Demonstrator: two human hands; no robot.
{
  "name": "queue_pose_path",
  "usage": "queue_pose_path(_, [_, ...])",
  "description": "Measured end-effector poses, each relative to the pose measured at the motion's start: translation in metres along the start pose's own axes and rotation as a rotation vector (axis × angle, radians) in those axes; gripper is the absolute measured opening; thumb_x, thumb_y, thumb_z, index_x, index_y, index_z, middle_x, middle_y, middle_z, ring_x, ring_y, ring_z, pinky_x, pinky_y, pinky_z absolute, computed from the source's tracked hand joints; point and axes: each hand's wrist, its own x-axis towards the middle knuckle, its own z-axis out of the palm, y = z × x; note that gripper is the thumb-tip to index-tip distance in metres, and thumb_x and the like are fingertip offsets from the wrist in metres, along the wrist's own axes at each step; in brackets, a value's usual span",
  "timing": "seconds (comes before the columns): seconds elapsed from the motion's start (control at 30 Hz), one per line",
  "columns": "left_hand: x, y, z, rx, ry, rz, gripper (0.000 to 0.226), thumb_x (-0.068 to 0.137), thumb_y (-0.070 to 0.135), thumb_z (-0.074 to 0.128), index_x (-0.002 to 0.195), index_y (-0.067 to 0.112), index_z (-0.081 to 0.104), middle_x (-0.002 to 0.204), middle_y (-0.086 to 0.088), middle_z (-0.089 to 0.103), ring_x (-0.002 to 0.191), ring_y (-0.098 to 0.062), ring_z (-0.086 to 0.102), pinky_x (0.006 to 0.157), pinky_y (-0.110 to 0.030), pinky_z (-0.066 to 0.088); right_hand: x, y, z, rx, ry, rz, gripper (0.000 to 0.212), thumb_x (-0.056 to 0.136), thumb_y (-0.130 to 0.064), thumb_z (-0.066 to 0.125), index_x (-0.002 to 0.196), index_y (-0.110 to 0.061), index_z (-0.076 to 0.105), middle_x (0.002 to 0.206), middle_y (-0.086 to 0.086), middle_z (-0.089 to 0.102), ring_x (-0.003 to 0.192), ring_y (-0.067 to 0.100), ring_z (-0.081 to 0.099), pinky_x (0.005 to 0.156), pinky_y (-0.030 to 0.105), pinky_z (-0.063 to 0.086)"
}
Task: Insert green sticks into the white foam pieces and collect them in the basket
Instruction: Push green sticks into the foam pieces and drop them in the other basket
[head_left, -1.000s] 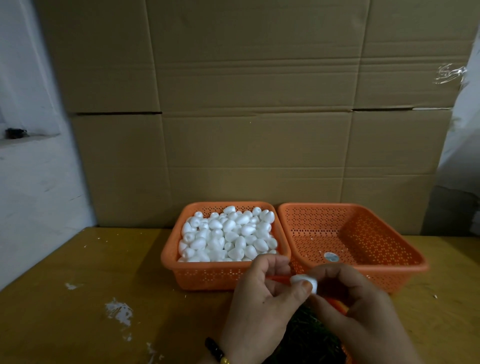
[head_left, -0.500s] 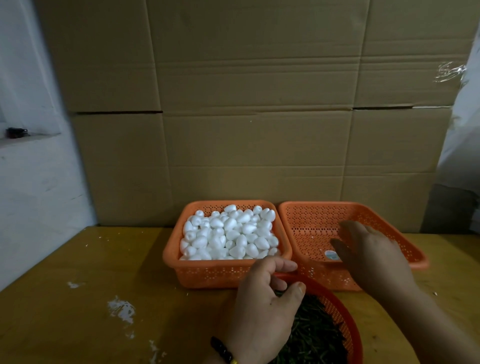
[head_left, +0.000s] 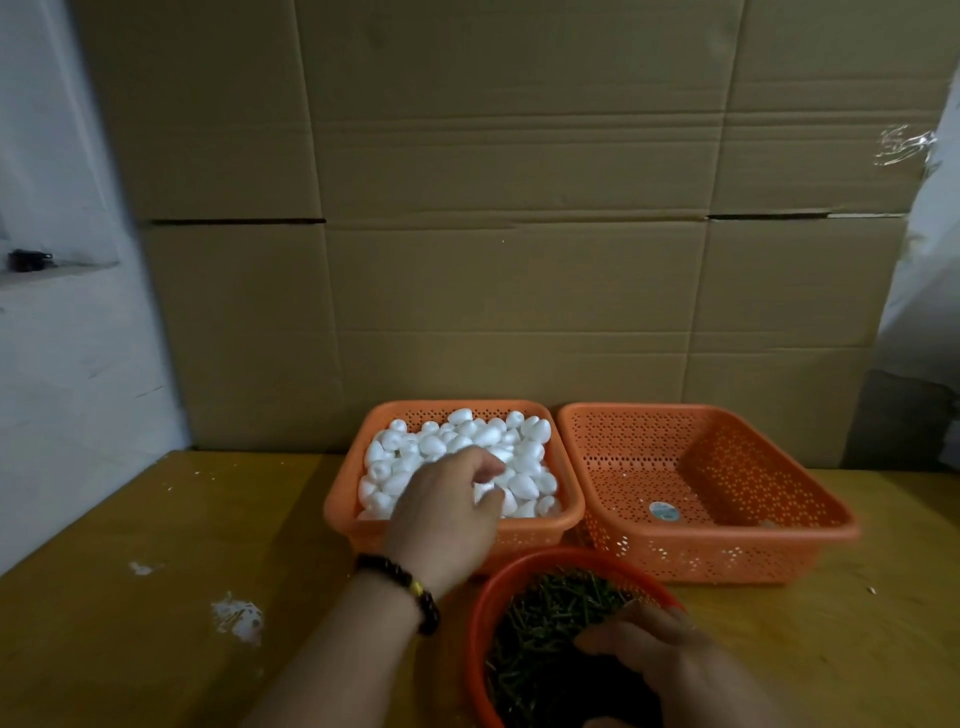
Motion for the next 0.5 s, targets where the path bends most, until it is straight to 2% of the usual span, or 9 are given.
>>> queue_pose_path(0.07, [0.025,-0.016,-0.005,0.148,-0.052,-0.04,0.026,0.091,0.02,0.056,0.115,0.028,0.062,0.124,0.011,0.061,0.116,-0.006,0.052,0.097,-0.019,0.037,0.002,0.003,0.005,-0.041,-0.021,-0.018,0.059,0.074,-0.077,0.037,0.131,-0.06,0.031,0.128,-0.036,0.032,0.126,-0.008,0.025,0.109,0.02,0.024])
queue_pose_path(0.13, [0.045,-0.028,-0.008,0.331,-0.136,-0.066,0.03,0.09,0.02,0.056,0.118,0.028,0.061,0.141,0.008,0.05,0.136,-0.012,0.037,0.114,-0.031,0.023,0.002,0.004,0.008,-0.053,-0.029,-0.042,0.062,0.073,-0.075,0.03,0.132,-0.06,0.025,0.13,-0.034,0.033,0.128,-0.004,0.025,0.11,0.024,0.024])
queue_pose_path(0.17, [0.053,-0.033,-0.007,0.44,-0.194,-0.061,0.031,0.089,0.023,0.057,0.12,0.029,0.059,0.148,0.009,0.042,0.142,-0.011,0.027,0.117,-0.036,0.018,0.003,0.004,0.009,-0.054,-0.036,-0.047,0.061,0.074,-0.075,0.03,0.133,-0.06,0.023,0.131,-0.034,0.033,0.128,-0.003,0.025,0.11,0.026,0.024])
queue_pose_path(0.2, [0.06,-0.037,-0.005,0.532,-0.254,-0.047,0.032,0.089,0.028,0.057,0.121,0.03,0.058,0.152,0.01,0.036,0.145,-0.011,0.019,0.118,-0.039,0.015,0.003,0.002,0.009,-0.068,-0.044,-0.048,0.057,0.078,-0.073,0.033,0.133,-0.059,0.023,0.132,-0.033,0.033,0.129,-0.002,0.024,0.111,0.028,0.024])
queue_pose_path(0.27, [0.067,-0.04,0.0,0.615,-0.362,-0.042,0.031,0.087,0.039,0.059,0.118,0.033,0.059,0.153,0.01,0.033,0.146,-0.013,0.017,0.117,-0.042,0.016,0.004,-0.001,0.007,-0.104,-0.064,-0.038,0.052,0.085,-0.067,0.04,0.134,-0.057,0.024,0.133,-0.032,0.033,0.13,-0.001,0.022,0.111,0.027,0.022])
queue_pose_path(0.37, [0.07,-0.034,0.003,0.631,-0.444,-0.06,0.009,0.082,0.041,0.065,0.084,0.037,0.057,0.155,0.004,0.027,0.147,-0.02,0.01,0.117,-0.045,0.016,0.005,-0.006,0.005,-0.118,-0.014,-0.074,0.049,0.088,-0.064,0.041,0.134,-0.054,0.03,0.132,-0.028,0.036,0.128,0.0,0.025,0.11,0.024,0.022])
queue_pose_path(0.4, [0.071,-0.033,0.004,0.634,-0.455,-0.05,0.017,0.081,0.04,0.067,0.073,0.035,0.053,0.155,0.003,0.027,0.147,-0.022,0.011,0.116,-0.046,0.018,0.005,-0.011,0.002,-0.119,-0.023,-0.062,0.047,0.087,-0.063,0.043,0.132,-0.053,0.034,0.13,-0.026,0.039,0.127,0.0,0.029,0.108,0.025,0.025])
queue_pose_path(0.47, [0.072,-0.032,0.005,0.608,-0.468,-0.058,0.021,0.078,0.038,0.07,0.068,0.036,0.052,0.153,0.001,0.031,0.144,-0.026,0.018,0.114,-0.046,0.023,0.005,-0.014,0.0,-0.208,0.011,-0.114,0.042,0.076,-0.067,0.057,0.115,-0.052,0.055,0.112,-0.025,0.054,0.111,0.002,0.049,0.096,0.027,0.044])
queue_pose_path(0.5, [0.072,-0.032,0.005,0.578,-0.466,-0.066,0.016,0.078,0.037,0.071,0.072,0.037,0.055,0.15,0.001,0.034,0.143,-0.026,0.021,0.114,-0.045,0.025,0.006,-0.015,-0.002,-0.223,0.065,-0.116,0.039,0.064,-0.069,0.065,0.099,-0.052,0.062,0.096,-0.026,0.058,0.095,-0.001,0.058,0.078,0.025,0.054])
